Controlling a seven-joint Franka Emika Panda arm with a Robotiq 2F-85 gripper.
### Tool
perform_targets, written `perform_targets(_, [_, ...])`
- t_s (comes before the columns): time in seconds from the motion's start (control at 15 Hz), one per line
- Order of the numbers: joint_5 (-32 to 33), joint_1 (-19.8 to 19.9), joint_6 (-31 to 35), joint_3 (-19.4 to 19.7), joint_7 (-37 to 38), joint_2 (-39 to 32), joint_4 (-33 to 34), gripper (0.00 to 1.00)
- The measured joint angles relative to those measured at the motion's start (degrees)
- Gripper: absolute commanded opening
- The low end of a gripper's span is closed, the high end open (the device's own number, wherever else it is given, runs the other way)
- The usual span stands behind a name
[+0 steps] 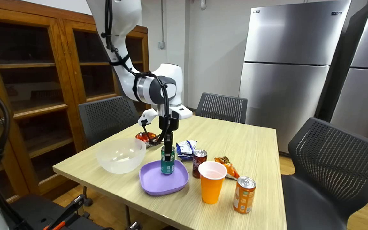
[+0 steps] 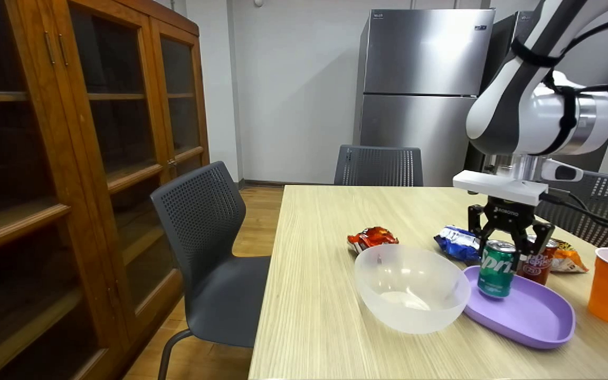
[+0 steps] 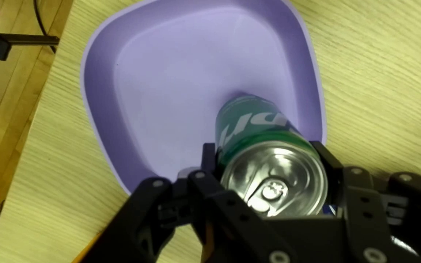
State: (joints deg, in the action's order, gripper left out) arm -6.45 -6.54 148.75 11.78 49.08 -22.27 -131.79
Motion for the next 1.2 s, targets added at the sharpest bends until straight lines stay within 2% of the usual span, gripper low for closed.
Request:
perform_targets(0.07, [0.0, 0.0, 0.0, 0.0, 0.0, -0.1, 0.1, 0.96])
perform_targets(0.2, [0.0, 0.0, 0.0, 0.0, 0.0, -0.2, 0.3, 1.00])
perform_targets(0.73, [0.1, 0.3, 0.0, 0.1, 0.0, 2.7, 0.2, 1.00])
perform_targets(1.2, [0.1, 3.7, -0.1, 0.5, 0.0, 5.8, -0.1, 1.00])
